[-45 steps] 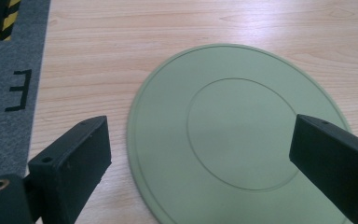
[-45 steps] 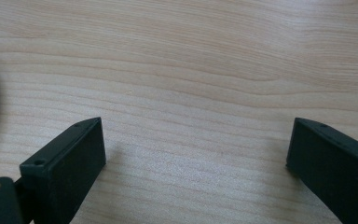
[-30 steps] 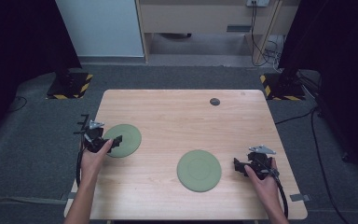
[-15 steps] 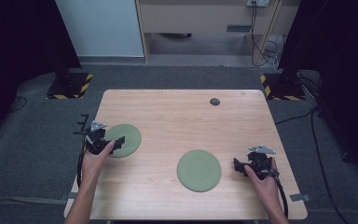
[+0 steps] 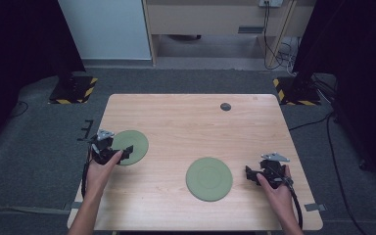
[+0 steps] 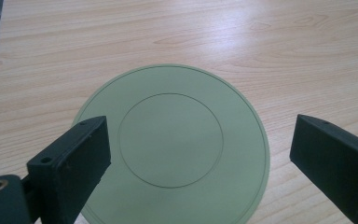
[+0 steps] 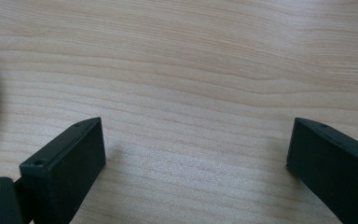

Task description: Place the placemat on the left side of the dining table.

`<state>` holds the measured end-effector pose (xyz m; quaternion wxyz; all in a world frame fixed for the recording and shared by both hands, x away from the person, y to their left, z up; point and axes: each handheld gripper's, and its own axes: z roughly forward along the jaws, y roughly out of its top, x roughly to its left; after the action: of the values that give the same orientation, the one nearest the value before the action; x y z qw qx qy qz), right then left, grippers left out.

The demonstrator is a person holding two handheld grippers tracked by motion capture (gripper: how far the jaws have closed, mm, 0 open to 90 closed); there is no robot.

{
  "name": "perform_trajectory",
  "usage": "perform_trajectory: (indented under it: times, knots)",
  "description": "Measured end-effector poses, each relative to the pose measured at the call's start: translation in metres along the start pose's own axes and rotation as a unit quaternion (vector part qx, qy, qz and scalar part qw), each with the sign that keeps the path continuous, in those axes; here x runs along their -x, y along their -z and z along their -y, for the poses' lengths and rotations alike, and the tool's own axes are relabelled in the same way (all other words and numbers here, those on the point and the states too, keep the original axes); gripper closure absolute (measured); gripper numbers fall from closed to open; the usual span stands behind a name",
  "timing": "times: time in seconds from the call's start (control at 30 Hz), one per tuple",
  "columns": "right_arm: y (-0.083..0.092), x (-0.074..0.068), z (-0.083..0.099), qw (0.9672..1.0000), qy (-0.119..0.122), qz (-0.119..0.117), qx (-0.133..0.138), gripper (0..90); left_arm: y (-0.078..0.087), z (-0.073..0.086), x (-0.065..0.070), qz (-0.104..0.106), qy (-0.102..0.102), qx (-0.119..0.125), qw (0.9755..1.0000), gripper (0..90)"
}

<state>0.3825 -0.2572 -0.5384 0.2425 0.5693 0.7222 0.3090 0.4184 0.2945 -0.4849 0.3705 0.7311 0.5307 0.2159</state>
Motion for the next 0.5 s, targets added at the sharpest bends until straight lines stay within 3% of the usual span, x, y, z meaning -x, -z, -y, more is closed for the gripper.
perform_trajectory:
  times: [0.5]
  knots:
    - [0.0,0.0,0.0,1.0,0.001,0.0,0.0,4.7,0.002,0.001,0.026,0.022,-0.03,0.001,0.9993,4.3]
